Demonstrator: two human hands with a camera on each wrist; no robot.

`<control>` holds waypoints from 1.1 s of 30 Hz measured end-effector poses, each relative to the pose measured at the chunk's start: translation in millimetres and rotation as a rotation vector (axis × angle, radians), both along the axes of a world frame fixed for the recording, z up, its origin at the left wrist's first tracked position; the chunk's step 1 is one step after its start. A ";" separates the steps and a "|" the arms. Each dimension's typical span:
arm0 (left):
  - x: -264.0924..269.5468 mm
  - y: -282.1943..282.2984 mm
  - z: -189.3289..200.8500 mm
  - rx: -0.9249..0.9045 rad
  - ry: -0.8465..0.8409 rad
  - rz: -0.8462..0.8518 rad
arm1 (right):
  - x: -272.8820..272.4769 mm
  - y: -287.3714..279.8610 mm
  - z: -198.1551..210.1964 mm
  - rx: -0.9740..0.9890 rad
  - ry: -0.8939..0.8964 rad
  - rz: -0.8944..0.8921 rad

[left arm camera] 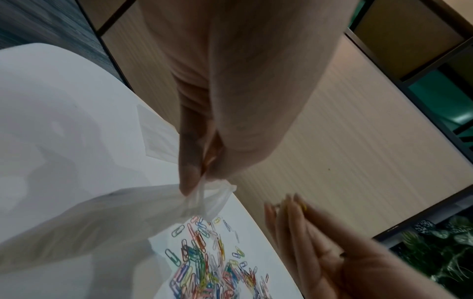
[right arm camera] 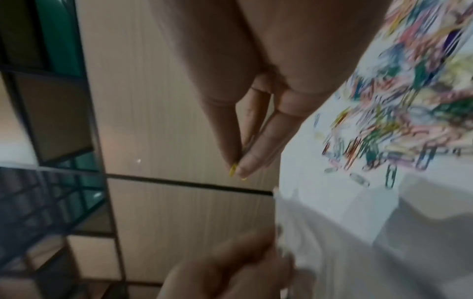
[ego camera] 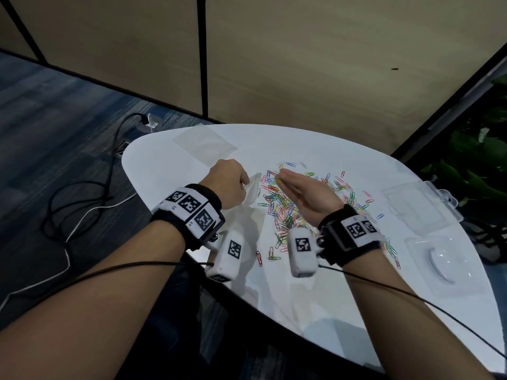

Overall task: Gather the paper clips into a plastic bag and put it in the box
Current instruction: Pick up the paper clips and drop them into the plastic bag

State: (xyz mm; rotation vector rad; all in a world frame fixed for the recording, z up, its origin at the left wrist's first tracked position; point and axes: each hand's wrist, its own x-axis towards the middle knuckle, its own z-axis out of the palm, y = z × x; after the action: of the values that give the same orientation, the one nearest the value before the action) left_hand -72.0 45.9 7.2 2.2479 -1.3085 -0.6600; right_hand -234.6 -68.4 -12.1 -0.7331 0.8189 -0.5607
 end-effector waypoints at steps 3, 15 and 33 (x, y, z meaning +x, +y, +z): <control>-6.1 -3.3 -0.9 -0.007 -0.020 -0.017 | 19.7 27.4 0.6 -0.134 0.106 0.062; 0.8 2.8 -4.7 -0.062 0.005 0.130 | 37.2 37.1 3.0 -0.843 0.583 0.253; -1.2 -0.2 -4.1 0.000 0.003 0.110 | -98.9 17.6 -114.1 -1.826 1.242 1.138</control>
State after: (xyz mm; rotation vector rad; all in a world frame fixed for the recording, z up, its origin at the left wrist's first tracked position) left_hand -73.2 45.6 3.1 2.2995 -1.1733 -0.6233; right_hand -333.5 -50.8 -126.2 -3.1323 0.5756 0.5312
